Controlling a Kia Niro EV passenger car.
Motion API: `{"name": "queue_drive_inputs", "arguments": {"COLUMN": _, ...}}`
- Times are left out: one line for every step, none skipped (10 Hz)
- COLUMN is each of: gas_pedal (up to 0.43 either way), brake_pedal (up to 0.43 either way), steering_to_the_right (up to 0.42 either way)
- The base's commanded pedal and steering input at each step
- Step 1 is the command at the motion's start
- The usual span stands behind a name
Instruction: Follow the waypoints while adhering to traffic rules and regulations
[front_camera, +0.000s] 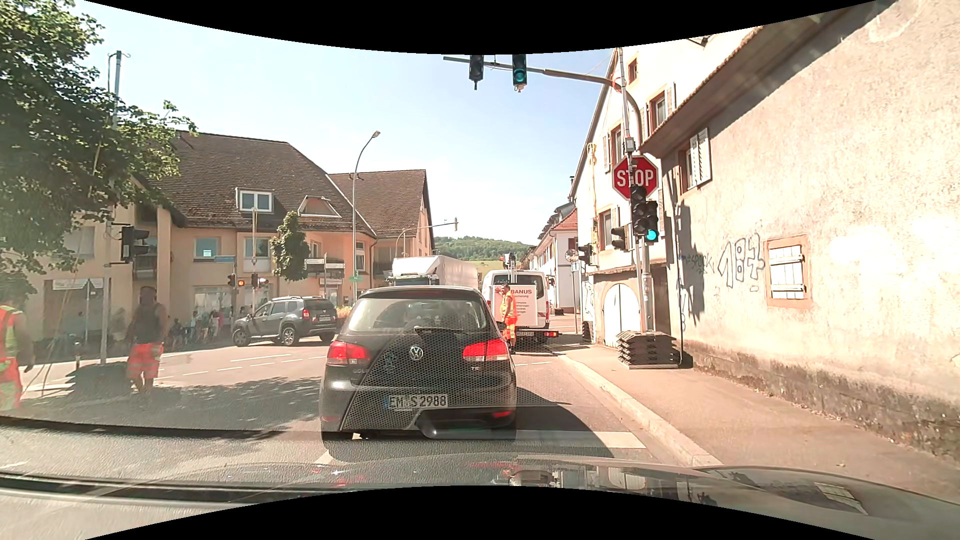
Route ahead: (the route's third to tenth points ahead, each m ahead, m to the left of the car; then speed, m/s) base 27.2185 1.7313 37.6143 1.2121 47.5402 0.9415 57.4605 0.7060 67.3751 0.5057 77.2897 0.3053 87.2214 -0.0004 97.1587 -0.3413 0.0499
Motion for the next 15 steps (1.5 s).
{"name": "queue_drive_inputs", "arguments": {"gas_pedal": 0.000, "brake_pedal": 0.213, "steering_to_the_right": -0.007}}
{"name": "queue_drive_inputs", "arguments": {"gas_pedal": 0.000, "brake_pedal": 0.220, "steering_to_the_right": -0.007}}
{"name": "queue_drive_inputs", "arguments": {"gas_pedal": 0.000, "brake_pedal": 0.220, "steering_to_the_right": -0.007}}
{"name": "queue_drive_inputs", "arguments": {"gas_pedal": 0.000, "brake_pedal": 0.226, "steering_to_the_right": -0.007}}
{"name": "queue_drive_inputs", "arguments": {"gas_pedal": 0.000, "brake_pedal": 0.226, "steering_to_the_right": -0.007}}
{"name": "queue_drive_inputs", "arguments": {"gas_pedal": 0.000, "brake_pedal": 0.226, "steering_to_the_right": -0.007}}
{"name": "queue_drive_inputs", "arguments": {"gas_pedal": 0.000, "brake_pedal": 0.226, "steering_to_the_right": -0.007}}
{"name": "queue_drive_inputs", "arguments": {"gas_pedal": 0.000, "brake_pedal": 0.232, "steering_to_the_right": -0.007}}
{"name": "queue_drive_inputs", "arguments": {"gas_pedal": 0.000, "brake_pedal": 0.232, "steering_to_the_right": -0.005}}
{"name": "queue_drive_inputs", "arguments": {"gas_pedal": 0.000, "brake_pedal": 0.232, "steering_to_the_right": -0.003}}
{"name": "queue_drive_inputs", "arguments": {"gas_pedal": 0.000, "brake_pedal": 0.232, "steering_to_the_right": -0.001}}
{"name": "queue_drive_inputs", "arguments": {"gas_pedal": 0.000, "brake_pedal": 0.232, "steering_to_the_right": -0.002}}
{"name": "queue_drive_inputs", "arguments": {"gas_pedal": 0.000, "brake_pedal": 0.238, "steering_to_the_right": -0.002}}
{"name": "queue_drive_inputs", "arguments": {"gas_pedal": 0.000, "brake_pedal": 0.232, "steering_to_the_right": -0.002}}
{"name": "queue_drive_inputs", "arguments": {"gas_pedal": 0.000, "brake_pedal": 0.232, "steering_to_the_right": -0.002}}
